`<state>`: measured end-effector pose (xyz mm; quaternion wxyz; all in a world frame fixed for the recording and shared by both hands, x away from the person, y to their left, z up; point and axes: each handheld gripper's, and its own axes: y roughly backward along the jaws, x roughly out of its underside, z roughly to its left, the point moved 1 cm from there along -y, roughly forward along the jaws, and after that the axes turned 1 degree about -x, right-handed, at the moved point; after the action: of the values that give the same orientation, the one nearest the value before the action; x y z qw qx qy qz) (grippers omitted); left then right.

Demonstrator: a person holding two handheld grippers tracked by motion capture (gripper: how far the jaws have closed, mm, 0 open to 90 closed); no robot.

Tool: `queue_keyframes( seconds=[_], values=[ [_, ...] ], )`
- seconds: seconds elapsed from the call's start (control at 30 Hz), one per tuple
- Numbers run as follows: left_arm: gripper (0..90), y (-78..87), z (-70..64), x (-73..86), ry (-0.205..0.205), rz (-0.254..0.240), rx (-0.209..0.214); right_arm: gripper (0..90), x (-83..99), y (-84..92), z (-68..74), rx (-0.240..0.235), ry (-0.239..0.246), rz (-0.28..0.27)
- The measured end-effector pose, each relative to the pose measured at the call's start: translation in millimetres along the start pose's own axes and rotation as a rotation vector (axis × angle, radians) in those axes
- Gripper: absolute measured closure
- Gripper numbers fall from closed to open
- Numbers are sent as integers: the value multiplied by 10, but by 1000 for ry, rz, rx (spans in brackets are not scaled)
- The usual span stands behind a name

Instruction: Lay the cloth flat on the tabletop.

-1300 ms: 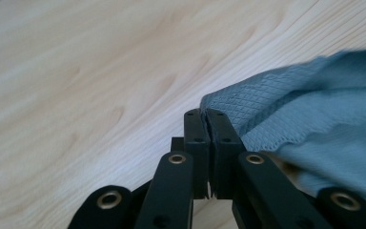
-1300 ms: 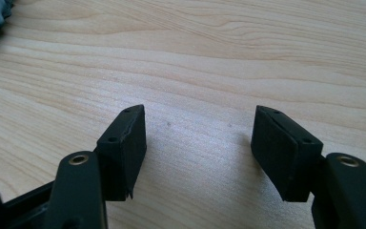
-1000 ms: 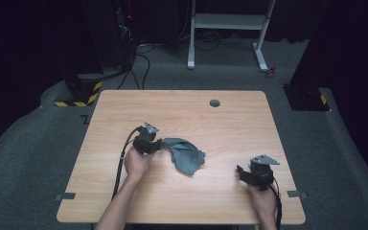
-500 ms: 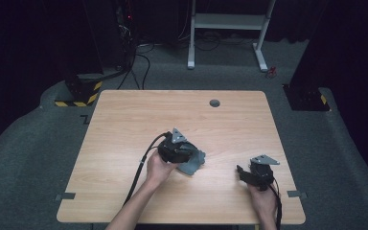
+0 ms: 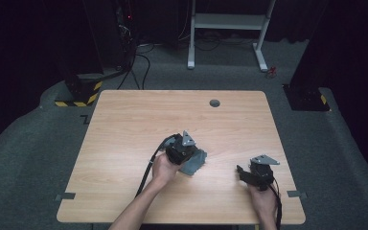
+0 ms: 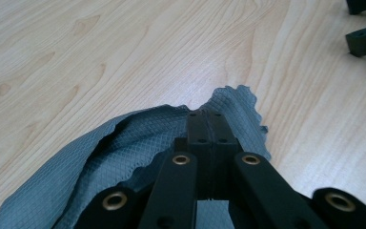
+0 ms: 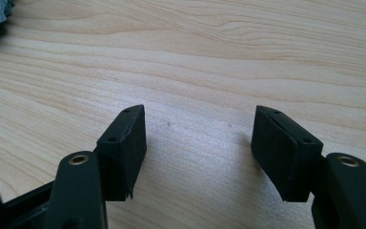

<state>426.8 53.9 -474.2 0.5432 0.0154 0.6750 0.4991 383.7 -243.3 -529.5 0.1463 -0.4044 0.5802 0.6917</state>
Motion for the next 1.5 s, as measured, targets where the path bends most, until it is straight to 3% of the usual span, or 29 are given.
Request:
queue_keyframes(
  seconds=[0.17,0.27,0.37,0.47,0.6,0.7,0.83,1.03,1.17,1.3,1.5],
  values=[
    [899,135,53,9,18,-40,0,364,0,0,0,0,0,0],
    [697,86,68,-18,37,-53,17,364,0,0,0,0,0,0],
    [590,-52,32,-39,26,-34,27,364,0,0,0,0,0,0],
    [630,-171,4,-62,18,-4,22,365,0,0,0,0,0,0],
    [899,-240,-10,-76,4,36,24,364,0,0,0,0,1,0],
    [900,-194,-22,-64,-10,47,33,364,0,0,0,0,0,0],
    [900,-10,23,-3,-5,7,48,364,0,0,0,0,0,0],
    [900,437,145,282,26,-61,72,364,0,0,0,0,0,0],
    [900,681,250,566,63,-72,68,364,0,0,0,0,0,0],
    [900,786,339,824,86,-52,51,379,1,2,8,3,-3,-1],
    [900,822,390,1134,95,4,23,551,8,17,64,-15,21,-14]
  ],
)
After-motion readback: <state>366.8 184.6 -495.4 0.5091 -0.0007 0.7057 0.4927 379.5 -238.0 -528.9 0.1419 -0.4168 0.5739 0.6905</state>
